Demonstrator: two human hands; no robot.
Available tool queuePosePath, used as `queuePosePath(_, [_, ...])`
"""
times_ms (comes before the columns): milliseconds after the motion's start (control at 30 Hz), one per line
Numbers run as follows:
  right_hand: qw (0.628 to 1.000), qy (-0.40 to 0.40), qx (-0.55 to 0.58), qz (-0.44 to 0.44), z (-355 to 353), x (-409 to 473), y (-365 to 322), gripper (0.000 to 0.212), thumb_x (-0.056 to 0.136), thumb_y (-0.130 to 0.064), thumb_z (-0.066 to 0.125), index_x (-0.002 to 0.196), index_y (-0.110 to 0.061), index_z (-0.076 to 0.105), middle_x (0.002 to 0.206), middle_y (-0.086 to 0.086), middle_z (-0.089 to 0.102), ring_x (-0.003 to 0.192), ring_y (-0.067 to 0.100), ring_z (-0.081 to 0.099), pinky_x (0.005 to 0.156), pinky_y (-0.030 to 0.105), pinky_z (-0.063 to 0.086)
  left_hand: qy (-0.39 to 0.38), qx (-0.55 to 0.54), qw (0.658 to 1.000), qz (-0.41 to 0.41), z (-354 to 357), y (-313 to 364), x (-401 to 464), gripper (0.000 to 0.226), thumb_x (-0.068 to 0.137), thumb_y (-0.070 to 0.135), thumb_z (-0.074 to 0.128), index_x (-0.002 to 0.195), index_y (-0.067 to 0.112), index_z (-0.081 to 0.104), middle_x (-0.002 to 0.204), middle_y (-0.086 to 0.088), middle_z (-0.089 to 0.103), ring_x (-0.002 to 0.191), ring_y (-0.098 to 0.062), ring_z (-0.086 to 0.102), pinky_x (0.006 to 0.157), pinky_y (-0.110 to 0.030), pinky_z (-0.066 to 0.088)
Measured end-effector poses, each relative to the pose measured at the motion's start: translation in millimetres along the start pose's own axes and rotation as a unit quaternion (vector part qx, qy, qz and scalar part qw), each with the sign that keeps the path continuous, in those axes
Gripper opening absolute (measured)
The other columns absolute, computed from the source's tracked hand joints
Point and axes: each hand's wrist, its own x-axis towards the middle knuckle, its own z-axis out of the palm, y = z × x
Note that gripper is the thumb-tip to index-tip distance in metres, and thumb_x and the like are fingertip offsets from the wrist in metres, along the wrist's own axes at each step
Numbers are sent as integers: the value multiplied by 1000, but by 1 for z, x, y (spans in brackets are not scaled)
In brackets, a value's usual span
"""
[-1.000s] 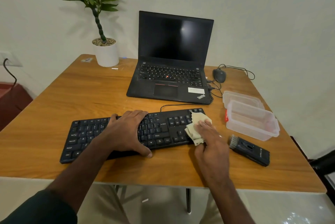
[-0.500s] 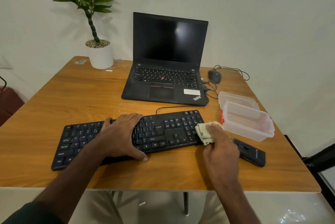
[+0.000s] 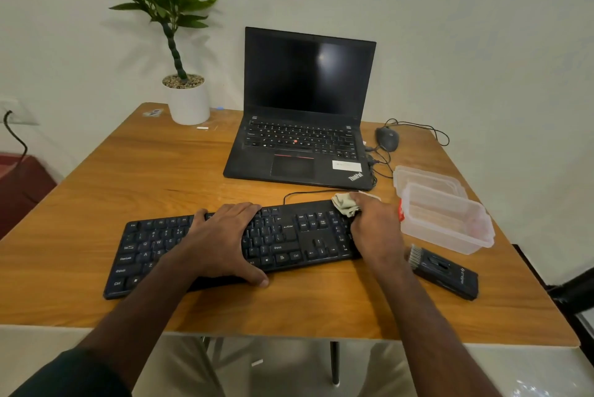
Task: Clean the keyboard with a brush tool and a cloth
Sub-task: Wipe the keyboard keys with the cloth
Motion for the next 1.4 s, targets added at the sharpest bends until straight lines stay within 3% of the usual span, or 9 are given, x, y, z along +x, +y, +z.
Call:
queuePosePath(300, [999, 32, 1, 5, -3, -73, 22, 45, 93, -8, 55, 136, -19, 56, 130, 7, 65, 107, 23, 67, 88, 45, 59, 15, -4, 1000, -1, 5, -1, 3, 145, 42, 94, 64, 158, 32, 3, 166, 10, 11, 150, -13, 14, 120, -61, 9])
queuePosePath(400, [997, 57, 41, 12, 5, -100, 26, 51, 88, 0, 62, 137, -16, 58, 144, 7, 55, 134, 23, 53, 109, 47, 46, 17, -3, 1000, -2, 5, -1, 3, 145, 42, 94, 64, 158, 32, 3, 166, 10, 11, 150, -14, 14, 119, -62, 10])
queuePosePath(733, [992, 6, 91, -83, 34, -126, -14, 67, 79, 14, 55, 139, -17, 58, 147, -1, 50, 141, 1, 29, 118, 21, 14, 19, 5, 1000, -8, 5, 2, 3, 143, 44, 92, 67, 158, 31, 5, 165, 10, 14, 149, -14, 17, 119, -61, 10])
queuePosePath(867, [972, -7, 211, -106, 28, -125, -15, 71, 77, 20, 52, 131, -26, 63, 135, -16, 53, 130, -19, 37, 108, 4, 30, 25, 4, 1000, -10, 6, 3, 5, 144, 42, 94, 65, 157, 31, 7, 164, 10, 17, 148, -14, 19, 119, -62, 12])
queuePosePath(967, [951, 54, 304, -20, 8, -117, -4, 64, 85, 15, 56, 126, -33, 63, 118, -18, 64, 95, -6, 65, 72, 7, 51, 22, 2, 1000, -13, 7, 4, 7, 145, 41, 96, 63, 157, 30, 6, 165, 10, 16, 149, -14, 18, 119, -62, 11])
queuePosePath(1033, [952, 159, 260, -29, -5, -112, 10, 52, 88, 7, 56, 132, -22, 63, 115, -5, 70, 81, 4, 66, 64, 11, 51, 21, 2, 1000, -14, 7, 7, 10, 145, 41, 96, 63, 158, 30, 6, 165, 9, 15, 149, -15, 16, 119, -63, 10])
queuePosePath(1100, [960, 225, 159, -54, -12, -105, 24, 51, 86, 1, 53, 135, -10, 61, 127, 10, 68, 107, 20, 67, 90, 25, 56, 21, -1, 1000, -15, 6, 10, 12, 145, 42, 95, 64, 158, 30, 6, 165, 9, 14, 150, -15, 16, 119, -63, 9])
queuePosePath(1233, [992, 111, -28, -45, -7, -90, 30, 51, 83, -2, 67, 134, -8, 61, 141, 13, 57, 136, 31, 50, 112, 49, 40, 24, -1, 1000, -12, 6, 10, 15, 144, 43, 94, 64, 158, 30, 6, 165, 9, 15, 149, -16, 16, 118, -63, 9])
queuePosePath(1400, [994, 22, -103, -32, -2, -93, 24, 55, 89, -15, 66, 143, -13, 52, 153, 7, 46, 146, 21, 35, 117, 32, 17, 28, 0, 1000, -14, 8, 9, 16, 145, 41, 96, 62, 158, 30, 7, 165, 9, 16, 149, -15, 17, 118, -63, 10])
